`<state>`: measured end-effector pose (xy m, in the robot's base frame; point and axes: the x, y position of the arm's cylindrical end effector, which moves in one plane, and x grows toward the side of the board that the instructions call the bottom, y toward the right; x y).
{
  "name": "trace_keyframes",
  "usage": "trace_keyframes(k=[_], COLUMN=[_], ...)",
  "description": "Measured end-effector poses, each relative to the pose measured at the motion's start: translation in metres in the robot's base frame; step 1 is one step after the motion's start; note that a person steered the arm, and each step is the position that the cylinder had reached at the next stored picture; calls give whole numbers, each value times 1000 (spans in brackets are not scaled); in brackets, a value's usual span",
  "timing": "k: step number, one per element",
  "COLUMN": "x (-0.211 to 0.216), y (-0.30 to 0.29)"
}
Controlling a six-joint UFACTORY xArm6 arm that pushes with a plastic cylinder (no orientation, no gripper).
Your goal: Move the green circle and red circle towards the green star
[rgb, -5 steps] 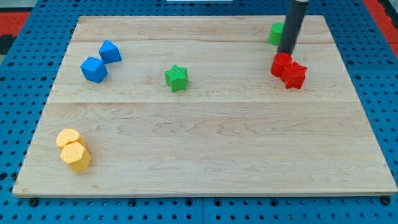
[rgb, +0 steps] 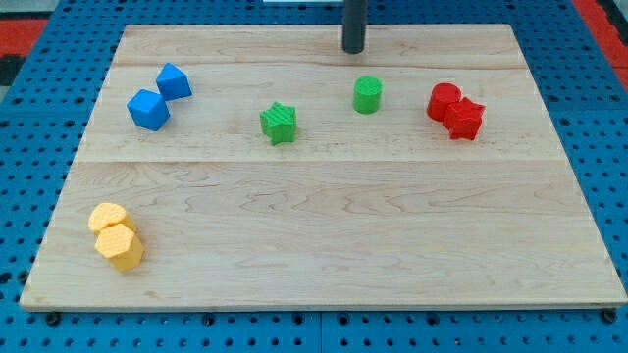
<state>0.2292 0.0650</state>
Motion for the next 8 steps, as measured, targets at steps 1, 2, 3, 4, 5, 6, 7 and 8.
trace_keyframes(k=[1, 2, 3, 4, 5, 6, 7, 8], x=[18, 76, 104, 112, 112, 72, 62, 93], y=[56, 63, 23, -27, -59, -1, 130, 172])
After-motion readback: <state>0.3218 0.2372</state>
